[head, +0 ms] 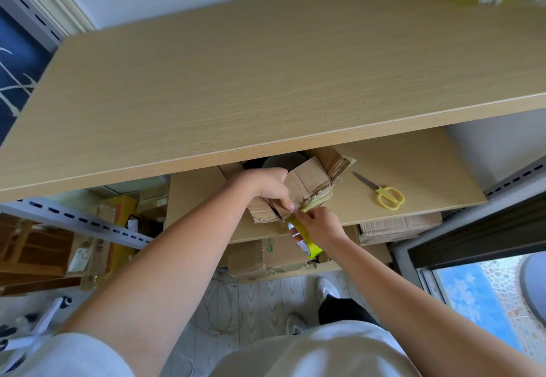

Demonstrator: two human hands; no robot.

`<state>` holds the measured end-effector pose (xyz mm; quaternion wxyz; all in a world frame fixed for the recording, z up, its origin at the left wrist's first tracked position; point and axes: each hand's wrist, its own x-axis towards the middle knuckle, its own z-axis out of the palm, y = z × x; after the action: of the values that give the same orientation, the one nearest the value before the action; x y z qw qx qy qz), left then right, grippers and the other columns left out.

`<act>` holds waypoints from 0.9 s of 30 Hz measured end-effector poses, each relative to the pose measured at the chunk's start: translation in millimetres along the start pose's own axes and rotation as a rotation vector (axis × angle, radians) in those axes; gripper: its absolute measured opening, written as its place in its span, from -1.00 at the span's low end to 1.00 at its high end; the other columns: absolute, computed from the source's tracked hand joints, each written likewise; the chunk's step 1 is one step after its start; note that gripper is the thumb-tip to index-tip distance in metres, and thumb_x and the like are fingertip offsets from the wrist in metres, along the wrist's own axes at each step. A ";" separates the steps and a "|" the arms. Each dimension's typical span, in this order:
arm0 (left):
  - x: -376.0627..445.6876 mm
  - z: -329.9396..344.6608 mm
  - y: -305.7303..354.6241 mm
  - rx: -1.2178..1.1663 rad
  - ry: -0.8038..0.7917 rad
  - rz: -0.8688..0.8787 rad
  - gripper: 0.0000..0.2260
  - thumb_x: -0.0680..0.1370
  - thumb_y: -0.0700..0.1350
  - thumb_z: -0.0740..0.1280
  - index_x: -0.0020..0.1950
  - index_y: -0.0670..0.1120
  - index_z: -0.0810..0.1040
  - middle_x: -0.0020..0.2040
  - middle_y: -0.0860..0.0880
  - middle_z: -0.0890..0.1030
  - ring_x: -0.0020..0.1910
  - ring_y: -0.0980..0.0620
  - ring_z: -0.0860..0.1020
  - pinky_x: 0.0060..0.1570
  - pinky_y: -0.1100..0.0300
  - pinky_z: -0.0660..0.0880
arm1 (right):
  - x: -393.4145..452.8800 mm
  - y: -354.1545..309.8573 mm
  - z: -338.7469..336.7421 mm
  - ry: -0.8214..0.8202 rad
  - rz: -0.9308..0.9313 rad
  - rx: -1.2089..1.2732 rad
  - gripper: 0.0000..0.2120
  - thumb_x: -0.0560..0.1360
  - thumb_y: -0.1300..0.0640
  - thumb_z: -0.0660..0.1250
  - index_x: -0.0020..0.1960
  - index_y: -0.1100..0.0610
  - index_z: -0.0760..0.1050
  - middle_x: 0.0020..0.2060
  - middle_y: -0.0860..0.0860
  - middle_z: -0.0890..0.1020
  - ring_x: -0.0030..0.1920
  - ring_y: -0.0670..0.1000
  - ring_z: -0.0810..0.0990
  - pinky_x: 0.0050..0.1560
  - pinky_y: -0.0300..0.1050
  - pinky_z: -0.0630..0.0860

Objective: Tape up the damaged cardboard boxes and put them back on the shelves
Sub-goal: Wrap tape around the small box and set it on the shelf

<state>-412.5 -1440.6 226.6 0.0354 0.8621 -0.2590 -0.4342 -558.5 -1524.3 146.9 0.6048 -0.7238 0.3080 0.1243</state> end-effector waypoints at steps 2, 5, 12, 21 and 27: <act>1.7 1.3 2.2 0.084 -0.021 -0.040 -0.13 0.43 0.10 0.52 0.57 -0.13 0.13 0.52 -0.13 0.32 0.38 -0.14 0.40 0.34 -0.06 0.39 | 0.1 3.0 1.6 -0.002 0.002 -0.015 -0.60 0.64 -0.04 0.21 -0.16 0.24 0.60 -0.37 0.01 0.71 -0.37 0.01 0.70 -0.33 -0.26 0.53; -0.4 -0.3 4.5 0.182 -0.022 -0.016 0.01 0.49 0.09 0.47 0.61 -0.08 -0.24 0.63 -0.14 0.02 0.52 -0.18 0.23 0.43 -0.09 0.31 | 2.4 3.1 3.4 0.022 0.014 -0.179 -0.45 0.63 -0.17 0.16 -0.38 0.13 0.57 -0.43 -0.03 0.69 -0.49 -0.19 0.58 -0.33 -0.25 0.44; -13.6 16.9 0.9 0.183 -0.040 0.057 0.03 0.53 0.16 0.37 0.55 0.00 -0.46 0.59 -0.11 -0.35 0.59 -0.16 0.04 0.46 0.00 0.25 | 2.5 3.5 2.2 -0.088 0.129 0.172 -0.58 0.65 -0.08 0.17 -0.09 0.22 0.61 -0.30 0.08 0.73 -0.33 -0.05 0.68 -0.07 -0.17 0.59; -8.2 45.3 -6.0 0.627 0.258 0.174 -0.13 0.63 0.27 0.08 0.57 -0.24 -0.35 0.51 -0.24 0.15 0.38 -0.23 0.33 0.26 -0.01 0.39 | -3.2 12.7 -15.7 -0.339 0.138 0.458 -0.79 0.63 0.18 0.20 0.11 0.22 0.58 -0.02 0.17 0.72 -0.07 0.13 0.69 -0.05 -0.06 0.60; -4.9 47.9 -2.7 0.664 0.213 0.168 -0.17 0.65 0.24 0.08 0.57 -0.26 -0.32 0.51 -0.26 0.18 0.35 -0.23 0.38 0.27 -0.03 0.41 | 1.5 17.8 -14.6 -0.356 0.118 0.604 -0.79 0.59 0.29 0.25 0.17 0.37 0.54 -0.07 0.23 0.71 -0.13 0.11 0.72 -0.19 -0.10 0.64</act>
<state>-450.5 -1428.0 199.7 -0.1844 0.8426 -0.4508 -0.2297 -570.8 -1540.0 135.4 0.8276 -0.4602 0.2617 0.1865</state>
